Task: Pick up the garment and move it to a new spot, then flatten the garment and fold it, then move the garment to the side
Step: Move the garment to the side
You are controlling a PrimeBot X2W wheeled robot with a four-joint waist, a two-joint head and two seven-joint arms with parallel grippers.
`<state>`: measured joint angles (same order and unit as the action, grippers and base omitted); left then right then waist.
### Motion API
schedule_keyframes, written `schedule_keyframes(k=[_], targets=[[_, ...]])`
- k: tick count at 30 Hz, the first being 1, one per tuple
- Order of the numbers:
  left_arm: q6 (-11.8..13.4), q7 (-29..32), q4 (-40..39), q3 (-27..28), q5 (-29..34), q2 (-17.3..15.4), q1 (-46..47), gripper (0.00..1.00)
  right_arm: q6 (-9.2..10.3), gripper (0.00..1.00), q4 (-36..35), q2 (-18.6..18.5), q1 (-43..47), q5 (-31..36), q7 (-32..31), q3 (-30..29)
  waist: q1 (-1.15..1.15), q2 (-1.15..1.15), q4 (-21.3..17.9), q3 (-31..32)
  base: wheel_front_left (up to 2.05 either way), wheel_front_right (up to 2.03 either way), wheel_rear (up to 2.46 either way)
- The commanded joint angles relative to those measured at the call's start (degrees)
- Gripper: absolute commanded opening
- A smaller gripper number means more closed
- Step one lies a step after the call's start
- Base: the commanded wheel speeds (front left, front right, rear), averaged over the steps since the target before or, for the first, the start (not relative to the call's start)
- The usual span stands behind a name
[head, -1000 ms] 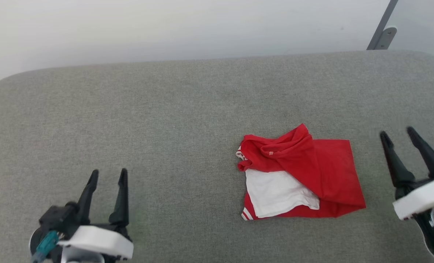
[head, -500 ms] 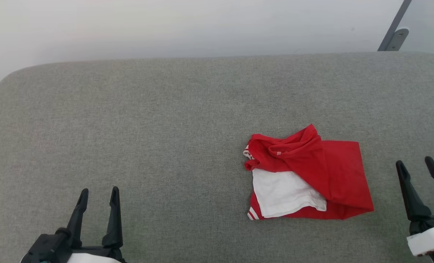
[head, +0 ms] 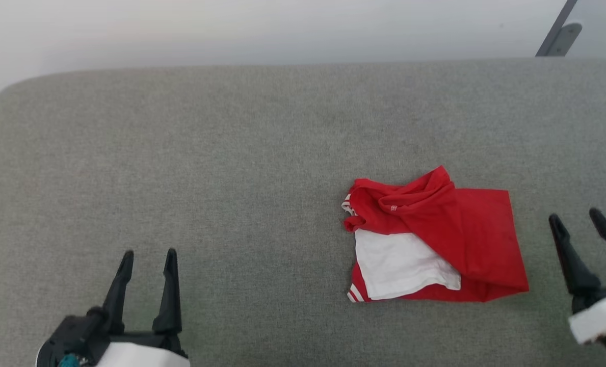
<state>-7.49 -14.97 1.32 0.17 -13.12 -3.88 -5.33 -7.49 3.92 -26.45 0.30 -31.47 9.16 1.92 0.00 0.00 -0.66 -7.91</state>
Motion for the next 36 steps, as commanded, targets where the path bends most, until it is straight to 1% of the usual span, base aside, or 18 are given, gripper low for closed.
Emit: schedule_keyframes(k=[1,4,7,9,13,18,21,23,27,28,29,30,32,36], targets=[[0.0,-0.3,-0.1,-0.2,-0.2,-0.1,1.3,1.0,0.0,1.0,0.5,-0.4,-1.7,-0.5,-1.9,-0.3,0.0,0.0,-0.3,-1.2,0.0,0.0,0.0],[0.0,-0.3,0.5,-1.7,-0.4,-0.3,3.5,1.0,0.0,1.0,1.5,-1.5,-5.6,-0.6,-8.1,0.1,0.0,0.0,-0.2,-3.4,0.0,0.0,0.0],[0.0,-0.3,1.5,-2.9,-0.6,-0.9,6.1,1.0,0.0,1.0,2.5,-3.8,-9.7,-1.0,-15.8,3.8,0.0,0.0,0.0,-5.5,0.0,0.0,0.0],[0.0,-0.3,2.3,-4.0,-0.9,-1.0,8.0,1.0,0.0,1.0,3.0,-5.6,-12.0,-2.8,-21.3,7.3,0.0,0.0,0.4,-6.7,0.0,0.0,0.0],[0.0,-0.3,3.8,-5.8,-1.2,-1.1,11.4,1.0,0.01,1.0,4.7,-9.4,-16.3,-6.2,-30.0,12.0,0.0,0.0,1.6,-8.8,0.0,0.0,0.0],[0.0,-0.3,4.4,-7.1,-1.6,-1.0,14.3,1.0,0.01,1.0,5.7,-12.5,-18.7,-10.5,-38.7,14.1,0.0,0.0,3.1,-10.9,0.0,0.0,0.0],[0.0,-0.3,4.3,-7.3,-1.8,-0.7,15.5,1.0,0.0,1.0,6.0,-13.1,-19.4,-12.2,-42.8,15.1,0.0,0.0,3.8,-12.5,0.0,0.0,0.0],[0.0,-0.3,4.5,-7.8,-1.8,-0.6,16.4,1.0,0.0,1.0,6.1,-12.9,-19.2,-13.1,-45.1,16.9,0.0,0.0,4.3,-13.5,0.0,0.0,0.0],[0.0,-0.3,4.6,-8.4,-1.5,-0.2,18.2,1.0,-0.01,1.0,6.4,-11.6,-20.2,-14.4,-46.2,18.7,0.0,0.0,4.9,-15.6,0.0,0.0,0.0],[0.0,-0.3,4.6,-8.6,-1.4,-0.1,18.5,1.0,-0.01,0.5,6.4,-11.4,-20.3,-14.5,-46.1,19.2,0.0,0.0,5.0,-15.9,0.0,0.0,0.0],[0.0,-0.3,4.8,-8.8,-1.3,-0.1,18.8,1.0,-0.01,0.11,6.5,-11.2,-20.4,-14.6,-45.8,19.6,0.0,0.0,5.1,-16.2,0.0,0.0,0.0],[0.0,-0.3,4.9,-9.0,-1.1,-0.1,19.1,1.0,-0.01,0.0,6.6,-11.1,-20.5,-14.8,-45.6,19.8,0.0,0.0,5.0,-16.4,0.0,0.0,0.0],[0.0,-0.3,5.0,-8.7,-0.9,-0.2,19.6,1.0,-0.01,0.0,6.6,-11.5,-20.9,-15.1,-44.7,19.9,0.0,0.0,4.7,-16.8,0.0,0.0,0.0],[0.0,-0.3,4.8,-8.3,-0.5,-1.0,20.2,1.0,0.06,0.0,6.2,-12.7,-22.6,-15.2,-40.6,17.5,0.0,0.0,2.7,-17.1,0.0,0.0,0.0]])
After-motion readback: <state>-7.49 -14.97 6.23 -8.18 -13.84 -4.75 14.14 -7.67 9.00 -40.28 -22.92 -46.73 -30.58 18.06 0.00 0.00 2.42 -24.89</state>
